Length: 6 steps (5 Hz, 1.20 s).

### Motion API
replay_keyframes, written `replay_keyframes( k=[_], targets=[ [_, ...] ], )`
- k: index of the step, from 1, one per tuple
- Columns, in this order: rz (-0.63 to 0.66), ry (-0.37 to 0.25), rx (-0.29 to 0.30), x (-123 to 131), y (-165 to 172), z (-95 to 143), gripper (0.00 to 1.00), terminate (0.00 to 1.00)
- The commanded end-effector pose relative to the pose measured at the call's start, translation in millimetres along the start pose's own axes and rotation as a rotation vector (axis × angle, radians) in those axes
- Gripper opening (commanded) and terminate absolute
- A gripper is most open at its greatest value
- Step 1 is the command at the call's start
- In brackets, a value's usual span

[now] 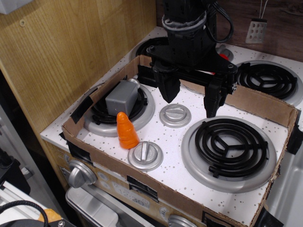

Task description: Right pepper shaker

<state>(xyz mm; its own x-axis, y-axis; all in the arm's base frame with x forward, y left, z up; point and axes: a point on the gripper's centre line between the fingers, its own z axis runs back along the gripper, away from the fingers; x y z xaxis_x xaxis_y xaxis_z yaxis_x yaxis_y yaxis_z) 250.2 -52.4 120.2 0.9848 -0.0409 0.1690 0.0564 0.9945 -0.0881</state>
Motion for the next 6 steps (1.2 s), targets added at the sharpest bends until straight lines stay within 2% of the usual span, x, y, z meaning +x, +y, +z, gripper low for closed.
replay_keyframes(
  k=[1,2,3,4,5,6],
  targets=[
    [0.000,0.000,0.000,0,0,0,1.00,0.00],
    [0.065,-0.035,0.000,9,14,-9,1.00,0.00],
    [0.077,-0.075,0.010,18,32,-13,1.00,0.00],
    [0.058,-0.101,-0.011,31,59,-14,1.00,0.00],
    [0.145,-0.101,0.005,35,85,-18,1.00,0.00],
    [0.133,-0.090,0.009,38,106,-27,1.00,0.00]
  ],
)
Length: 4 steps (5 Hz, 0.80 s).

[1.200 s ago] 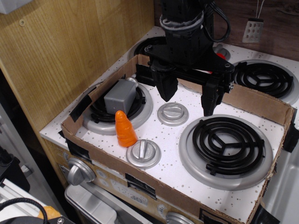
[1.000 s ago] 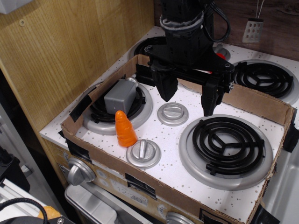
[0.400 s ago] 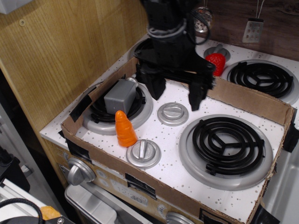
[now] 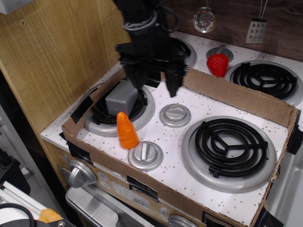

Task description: Right pepper shaker

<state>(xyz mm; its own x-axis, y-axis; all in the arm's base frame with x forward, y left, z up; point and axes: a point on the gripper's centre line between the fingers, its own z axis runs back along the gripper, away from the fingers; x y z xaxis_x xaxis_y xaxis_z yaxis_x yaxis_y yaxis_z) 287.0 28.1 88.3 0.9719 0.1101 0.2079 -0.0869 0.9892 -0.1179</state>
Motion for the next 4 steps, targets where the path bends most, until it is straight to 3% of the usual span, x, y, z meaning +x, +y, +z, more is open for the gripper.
replay_keyframes(
  k=[1,4],
  targets=[
    [0.011,-0.005,0.055,11,33,-8,1.00,0.00],
    [0.061,0.031,0.162,10,52,-14,1.00,0.00]
  ],
)
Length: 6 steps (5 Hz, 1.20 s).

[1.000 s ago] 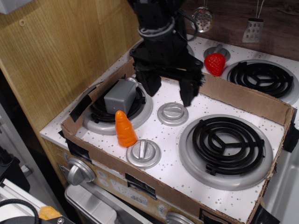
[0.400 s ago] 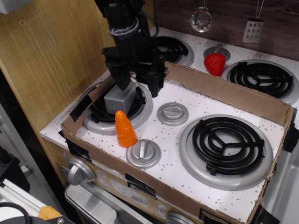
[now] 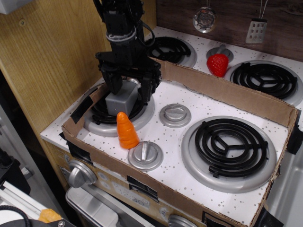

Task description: Right pepper shaker

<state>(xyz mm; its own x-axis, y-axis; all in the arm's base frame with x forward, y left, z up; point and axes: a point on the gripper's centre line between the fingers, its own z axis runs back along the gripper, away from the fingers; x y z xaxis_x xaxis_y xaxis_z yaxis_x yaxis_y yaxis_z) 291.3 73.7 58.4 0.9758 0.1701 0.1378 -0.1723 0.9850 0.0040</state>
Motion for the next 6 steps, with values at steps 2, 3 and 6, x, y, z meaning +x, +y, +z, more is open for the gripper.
replay_keyframes(
  k=[2,3,6],
  targets=[
    [0.006,-0.057,0.024,5,16,-4,1.00,0.00],
    [-0.001,-0.059,0.033,3,24,-11,1.00,0.00],
    [0.017,-0.053,0.018,3,27,-23,0.00,0.00]
  ],
)
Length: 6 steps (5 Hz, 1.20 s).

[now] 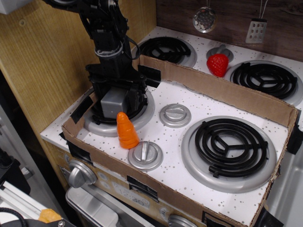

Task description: Right pepper shaker

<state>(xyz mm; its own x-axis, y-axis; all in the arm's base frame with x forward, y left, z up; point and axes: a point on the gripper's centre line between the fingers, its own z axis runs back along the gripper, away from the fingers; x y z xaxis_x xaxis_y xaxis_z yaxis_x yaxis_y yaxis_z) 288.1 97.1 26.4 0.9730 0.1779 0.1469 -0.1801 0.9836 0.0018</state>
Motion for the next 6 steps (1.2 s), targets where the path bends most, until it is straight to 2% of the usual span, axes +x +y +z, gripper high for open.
replay_keyframes(
  k=[1,2,3,5,6],
  targets=[
    [-0.004,-0.080,0.045,9,-1,14,0.00,0.00],
    [0.007,-0.160,0.054,12,-10,19,0.00,0.00],
    [0.006,-0.312,0.059,21,-22,25,0.00,0.00],
    [0.022,-0.475,0.091,32,-53,51,0.00,0.00],
    [0.064,-0.582,0.042,26,-71,54,0.00,0.00]
  ],
)
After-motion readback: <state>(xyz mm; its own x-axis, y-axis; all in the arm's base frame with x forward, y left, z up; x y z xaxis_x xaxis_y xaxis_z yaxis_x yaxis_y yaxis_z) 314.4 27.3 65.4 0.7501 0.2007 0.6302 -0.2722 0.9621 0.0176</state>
